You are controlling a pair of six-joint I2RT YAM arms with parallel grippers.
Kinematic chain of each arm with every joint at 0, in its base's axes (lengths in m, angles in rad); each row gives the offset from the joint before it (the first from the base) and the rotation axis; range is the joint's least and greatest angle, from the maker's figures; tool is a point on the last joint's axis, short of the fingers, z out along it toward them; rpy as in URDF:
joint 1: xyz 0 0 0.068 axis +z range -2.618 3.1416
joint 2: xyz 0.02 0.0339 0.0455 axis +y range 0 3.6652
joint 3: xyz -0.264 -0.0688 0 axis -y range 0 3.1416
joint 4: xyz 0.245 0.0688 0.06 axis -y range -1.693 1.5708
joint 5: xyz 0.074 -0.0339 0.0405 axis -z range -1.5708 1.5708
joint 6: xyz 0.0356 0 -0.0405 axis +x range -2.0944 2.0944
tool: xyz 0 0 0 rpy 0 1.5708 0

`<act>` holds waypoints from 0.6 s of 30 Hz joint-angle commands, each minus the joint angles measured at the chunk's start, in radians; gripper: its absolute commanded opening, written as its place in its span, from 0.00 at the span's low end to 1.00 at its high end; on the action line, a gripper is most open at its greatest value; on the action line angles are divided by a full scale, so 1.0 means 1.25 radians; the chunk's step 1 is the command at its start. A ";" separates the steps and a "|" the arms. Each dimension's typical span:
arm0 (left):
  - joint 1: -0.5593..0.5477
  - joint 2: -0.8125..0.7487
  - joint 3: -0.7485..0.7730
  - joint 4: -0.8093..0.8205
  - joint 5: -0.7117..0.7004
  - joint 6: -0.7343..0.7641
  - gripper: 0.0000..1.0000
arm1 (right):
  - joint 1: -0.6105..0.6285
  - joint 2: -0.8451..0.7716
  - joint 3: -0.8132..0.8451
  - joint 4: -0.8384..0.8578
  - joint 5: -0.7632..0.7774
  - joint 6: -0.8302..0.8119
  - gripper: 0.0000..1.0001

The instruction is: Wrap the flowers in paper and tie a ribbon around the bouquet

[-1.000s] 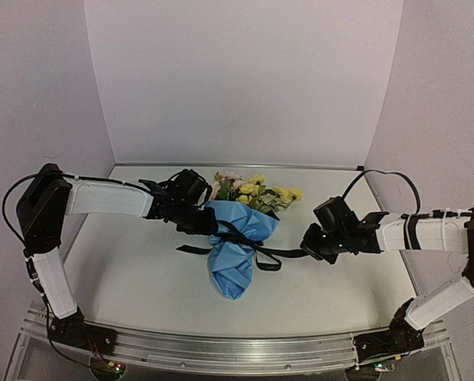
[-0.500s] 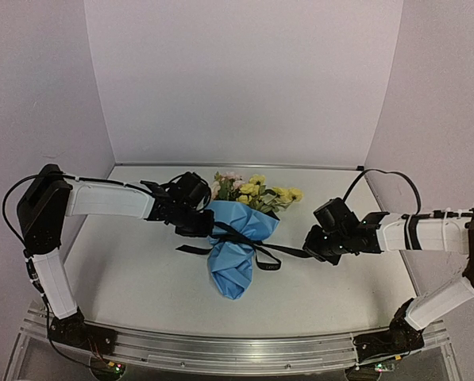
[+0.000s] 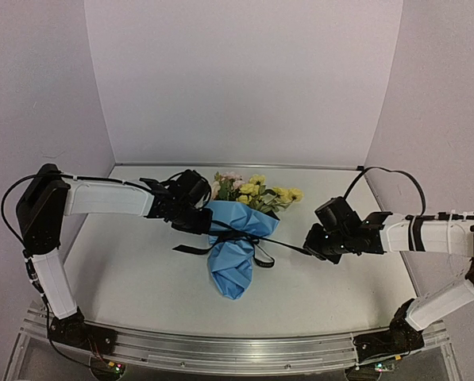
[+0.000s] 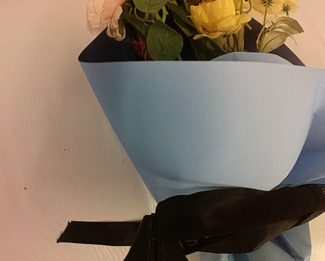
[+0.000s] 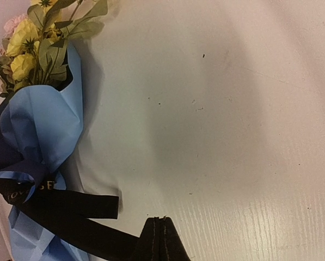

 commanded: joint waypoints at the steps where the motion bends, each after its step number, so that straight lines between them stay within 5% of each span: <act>1: 0.018 -0.023 0.042 -0.029 -0.071 0.051 0.04 | 0.000 -0.016 0.008 -0.044 0.048 -0.012 0.00; 12: 0.018 -0.015 0.016 0.003 0.033 -0.071 0.29 | 0.014 -0.009 0.010 -0.044 0.044 -0.004 0.00; 18: 0.018 -0.008 0.033 -0.049 -0.001 -0.105 0.32 | 0.014 -0.030 -0.010 -0.054 0.065 0.007 0.00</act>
